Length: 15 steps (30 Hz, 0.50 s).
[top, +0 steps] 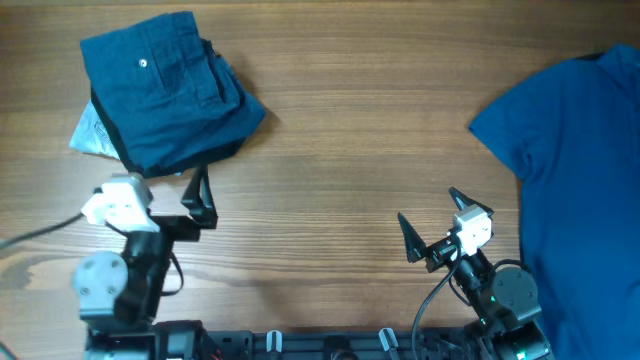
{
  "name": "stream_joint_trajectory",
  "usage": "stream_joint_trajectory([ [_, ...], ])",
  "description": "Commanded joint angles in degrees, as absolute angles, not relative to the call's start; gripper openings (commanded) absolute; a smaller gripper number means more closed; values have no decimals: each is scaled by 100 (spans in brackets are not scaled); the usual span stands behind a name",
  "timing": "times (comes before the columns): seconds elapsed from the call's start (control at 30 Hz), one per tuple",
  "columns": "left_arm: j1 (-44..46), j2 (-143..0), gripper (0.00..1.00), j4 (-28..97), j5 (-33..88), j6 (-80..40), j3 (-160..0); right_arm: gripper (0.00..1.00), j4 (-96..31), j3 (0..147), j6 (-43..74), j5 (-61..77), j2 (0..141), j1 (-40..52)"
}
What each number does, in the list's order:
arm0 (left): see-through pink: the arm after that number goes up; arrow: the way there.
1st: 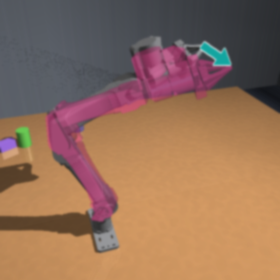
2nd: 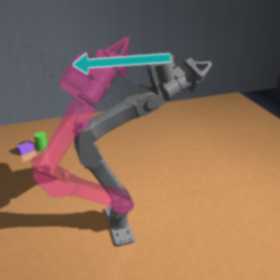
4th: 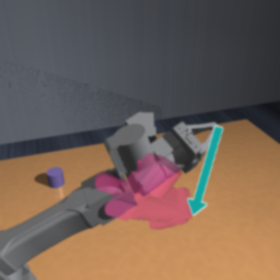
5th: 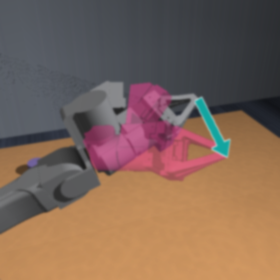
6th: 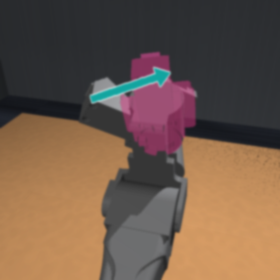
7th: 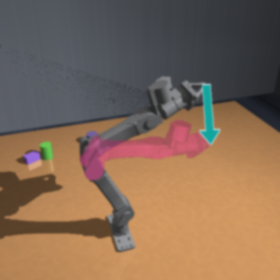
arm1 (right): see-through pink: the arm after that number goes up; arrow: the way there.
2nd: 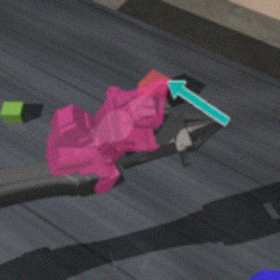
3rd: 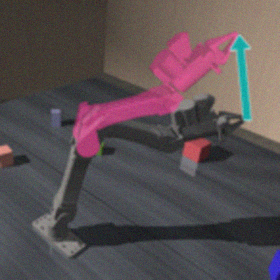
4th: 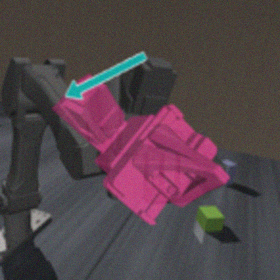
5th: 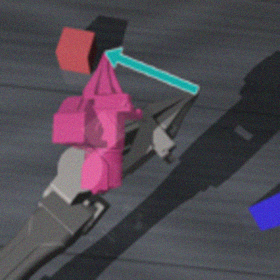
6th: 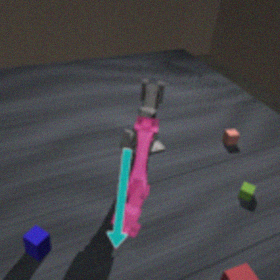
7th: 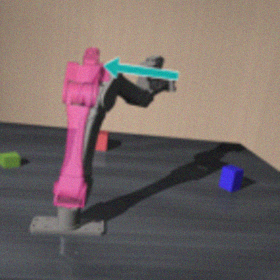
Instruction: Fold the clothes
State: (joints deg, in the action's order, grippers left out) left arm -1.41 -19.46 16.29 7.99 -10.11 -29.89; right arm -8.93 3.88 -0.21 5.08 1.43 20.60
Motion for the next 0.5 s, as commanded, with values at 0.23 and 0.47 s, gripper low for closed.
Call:
stream_joint_trajectory([
  [0.23, -495, -25, 100, 919, 1046, -941, -915, 99, -875, 401, 36, 558, 97, 2038],
  [0.47, -473, -14, 100, 491, 1223, -943, -180, 99, -873, 401, 36, 558, 97, 2038],
])
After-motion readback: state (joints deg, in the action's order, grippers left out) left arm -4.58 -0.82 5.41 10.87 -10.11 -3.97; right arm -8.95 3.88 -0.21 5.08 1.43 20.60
